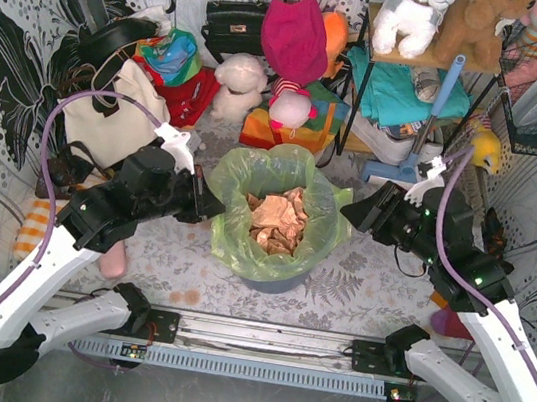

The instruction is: Tie the trash bag

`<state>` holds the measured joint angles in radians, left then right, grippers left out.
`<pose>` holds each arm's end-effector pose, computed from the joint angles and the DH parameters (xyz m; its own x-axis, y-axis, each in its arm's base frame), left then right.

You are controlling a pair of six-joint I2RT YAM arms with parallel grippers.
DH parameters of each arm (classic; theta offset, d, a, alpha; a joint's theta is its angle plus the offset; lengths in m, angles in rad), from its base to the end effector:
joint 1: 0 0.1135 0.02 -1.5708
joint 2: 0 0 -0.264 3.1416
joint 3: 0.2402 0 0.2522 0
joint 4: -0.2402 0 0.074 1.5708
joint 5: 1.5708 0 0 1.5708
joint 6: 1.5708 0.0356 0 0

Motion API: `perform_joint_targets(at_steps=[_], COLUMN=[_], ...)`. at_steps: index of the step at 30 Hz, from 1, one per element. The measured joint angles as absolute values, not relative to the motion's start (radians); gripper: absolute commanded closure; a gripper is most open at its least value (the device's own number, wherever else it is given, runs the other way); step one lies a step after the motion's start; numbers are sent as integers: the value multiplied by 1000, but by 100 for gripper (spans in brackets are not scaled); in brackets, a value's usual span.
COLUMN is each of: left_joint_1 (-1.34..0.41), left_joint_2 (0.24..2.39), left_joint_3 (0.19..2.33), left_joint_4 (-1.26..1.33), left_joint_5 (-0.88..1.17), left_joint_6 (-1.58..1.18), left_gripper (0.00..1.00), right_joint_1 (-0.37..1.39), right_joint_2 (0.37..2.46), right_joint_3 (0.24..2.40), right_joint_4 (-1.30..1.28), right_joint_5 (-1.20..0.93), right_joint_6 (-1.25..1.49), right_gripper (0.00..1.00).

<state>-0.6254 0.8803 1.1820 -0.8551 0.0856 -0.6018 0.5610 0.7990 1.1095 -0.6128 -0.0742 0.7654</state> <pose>0.1288 -0.0968 0.3896 -0.7148 -0.1795 -0.6758 0.2882 0.8049 -0.5187 0.1301 0.0849 0.4021 -0.5909 0.4447 -0.6731 -0.2511 0.6915 0.6773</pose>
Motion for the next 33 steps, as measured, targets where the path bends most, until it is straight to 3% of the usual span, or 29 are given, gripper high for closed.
perform_joint_targets(at_steps=[4,6,12,13,33], left_joint_1=[-625,-625,-625,-625,-625], left_joint_2=[879,879,880,880,851], left_joint_3=[1181,1181,1179,1178,1211], left_joint_4=[-853,-853,-851,-851,-958], left_joint_5=[86,86,88,89,158], left_joint_6=[-604,-605,-606,-606,-558], left_gripper=[100,100,100,100,100], right_joint_1=[561,561,562,562,562], right_joint_2=[779,765,714,704,670], right_joint_3=[1045,1020,968,960,986], right_joint_4=[-623,-629,-587,-596,-722], right_joint_5=[-120,-144,-176,-171,-137], right_joint_6=[766,769,804,804,773], right_gripper=[47,54,97,100,100])
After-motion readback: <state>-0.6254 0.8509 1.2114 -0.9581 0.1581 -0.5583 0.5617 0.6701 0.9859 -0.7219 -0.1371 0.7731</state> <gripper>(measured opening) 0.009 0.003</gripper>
